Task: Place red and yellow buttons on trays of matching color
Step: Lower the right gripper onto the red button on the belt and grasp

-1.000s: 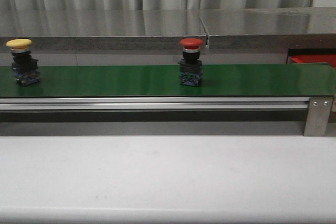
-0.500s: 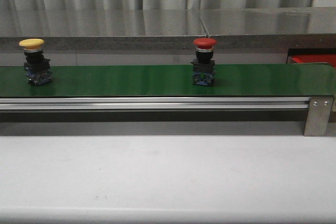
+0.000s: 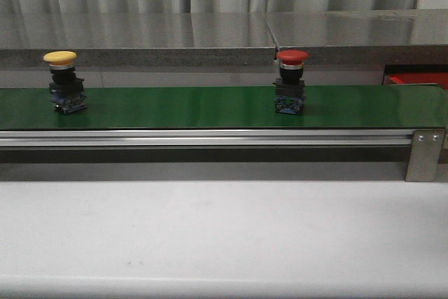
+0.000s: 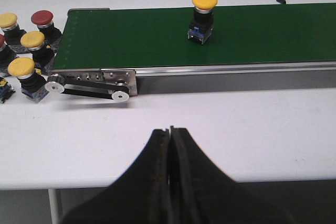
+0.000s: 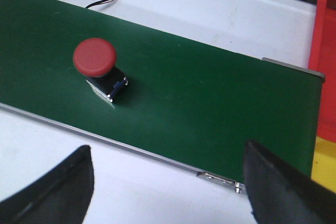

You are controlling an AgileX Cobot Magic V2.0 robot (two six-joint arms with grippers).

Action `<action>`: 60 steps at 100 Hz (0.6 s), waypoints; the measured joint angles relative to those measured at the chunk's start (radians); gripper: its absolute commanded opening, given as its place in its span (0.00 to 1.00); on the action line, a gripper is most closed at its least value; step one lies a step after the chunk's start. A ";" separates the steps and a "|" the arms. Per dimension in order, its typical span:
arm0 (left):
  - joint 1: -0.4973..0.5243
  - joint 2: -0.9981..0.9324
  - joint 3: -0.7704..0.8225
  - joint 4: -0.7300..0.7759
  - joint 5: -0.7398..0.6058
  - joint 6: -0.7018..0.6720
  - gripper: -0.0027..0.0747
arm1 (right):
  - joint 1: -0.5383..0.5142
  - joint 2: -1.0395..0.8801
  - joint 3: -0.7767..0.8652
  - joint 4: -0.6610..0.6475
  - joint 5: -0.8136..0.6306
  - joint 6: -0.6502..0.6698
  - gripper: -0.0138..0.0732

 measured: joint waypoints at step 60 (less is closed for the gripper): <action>0.000 0.000 0.000 0.000 0.000 0.000 0.01 | 0.017 0.349 -0.348 0.082 0.237 -0.072 0.83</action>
